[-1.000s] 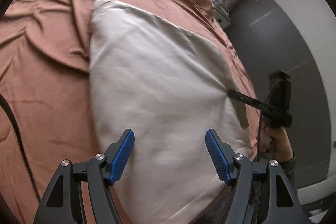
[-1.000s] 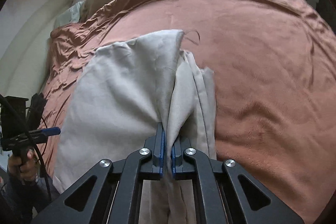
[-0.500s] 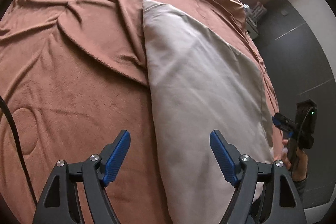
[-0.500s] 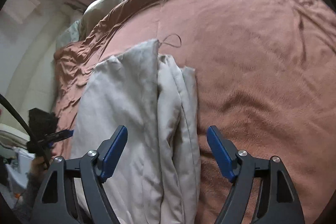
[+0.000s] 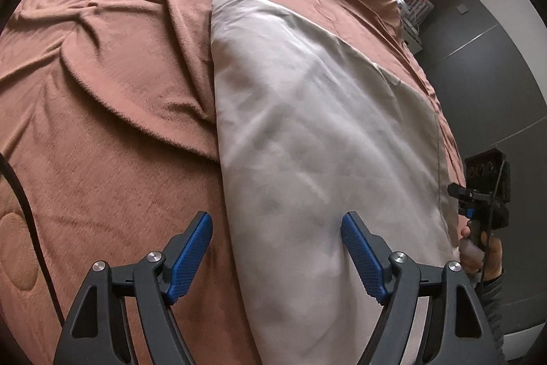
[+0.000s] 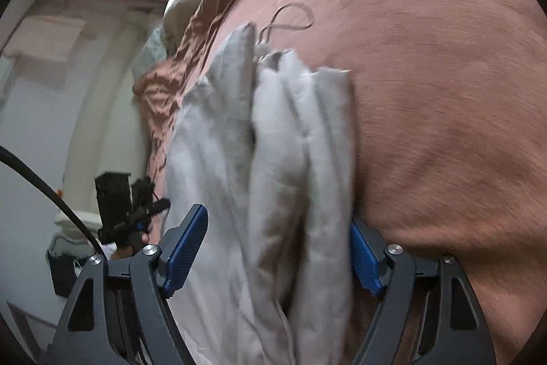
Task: Fold large clothes
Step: 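Grasp the folded bundle with the right gripper while the left gripper grasps its edge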
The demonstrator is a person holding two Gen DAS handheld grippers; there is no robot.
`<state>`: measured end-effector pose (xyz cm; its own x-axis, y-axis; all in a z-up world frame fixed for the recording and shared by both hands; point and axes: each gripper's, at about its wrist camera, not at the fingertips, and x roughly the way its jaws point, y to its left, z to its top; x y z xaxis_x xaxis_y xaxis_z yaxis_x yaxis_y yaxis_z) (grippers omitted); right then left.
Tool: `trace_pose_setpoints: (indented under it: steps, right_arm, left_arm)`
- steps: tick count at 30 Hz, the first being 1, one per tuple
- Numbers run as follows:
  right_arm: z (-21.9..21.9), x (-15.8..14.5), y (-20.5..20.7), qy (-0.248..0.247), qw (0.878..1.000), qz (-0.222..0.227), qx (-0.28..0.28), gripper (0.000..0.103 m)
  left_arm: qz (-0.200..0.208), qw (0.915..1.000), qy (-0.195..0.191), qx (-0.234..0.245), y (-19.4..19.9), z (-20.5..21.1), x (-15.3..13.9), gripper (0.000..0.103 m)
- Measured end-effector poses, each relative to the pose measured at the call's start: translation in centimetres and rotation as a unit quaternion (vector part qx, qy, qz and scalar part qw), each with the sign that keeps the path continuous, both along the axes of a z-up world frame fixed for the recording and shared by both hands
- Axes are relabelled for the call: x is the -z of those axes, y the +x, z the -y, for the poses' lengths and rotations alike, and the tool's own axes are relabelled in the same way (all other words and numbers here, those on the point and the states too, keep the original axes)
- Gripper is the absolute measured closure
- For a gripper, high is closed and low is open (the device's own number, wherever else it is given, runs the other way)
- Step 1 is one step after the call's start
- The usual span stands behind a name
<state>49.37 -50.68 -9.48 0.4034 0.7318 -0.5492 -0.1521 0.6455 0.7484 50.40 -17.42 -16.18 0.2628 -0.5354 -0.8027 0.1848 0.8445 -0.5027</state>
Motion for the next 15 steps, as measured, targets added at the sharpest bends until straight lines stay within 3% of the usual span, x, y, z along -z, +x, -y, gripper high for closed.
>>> trace_pose_setpoints:
  steps: [3,5,6,9,11,15]
  right_arm:
    - [-1.2,-0.2,1.6,-0.02,1.0,-0.006,-0.013,0.028]
    - [-1.9,-0.4,2.4,-0.038,0.999,-0.007,-0.016,0.048]
    - [-1.9,-0.5,2.8,-0.043,0.999,-0.01,-0.017,0.065]
    - [-2.2,-1.4,3.3,-0.059,0.998,-0.003,-0.024,0.078]
    - [-2.5,-2.4,2.7,-0.069,0.997,0.008,-0.024,0.089]
    - [-3.6,-4.5,0.9,-0.084,0.995,0.035,-0.032,0.093]
  left_arm:
    - [-0.001,0.9999,-0.004,-0.011,0.2,0.1,0.1,0.034]
    - [-0.002,0.9999,0.01,-0.013,0.4,0.7,0.2,0.037]
    - [-0.003,0.9998,0.012,-0.014,0.4,0.7,0.2,0.038]
    - [-0.014,0.9997,0.002,-0.022,0.9,0.6,0.2,0.048]
    - [-0.016,0.9995,-0.002,-0.027,0.9,0.6,0.0,0.063]
    - [-0.007,0.9996,0.0,-0.026,0.4,0.5,-0.9,0.082]
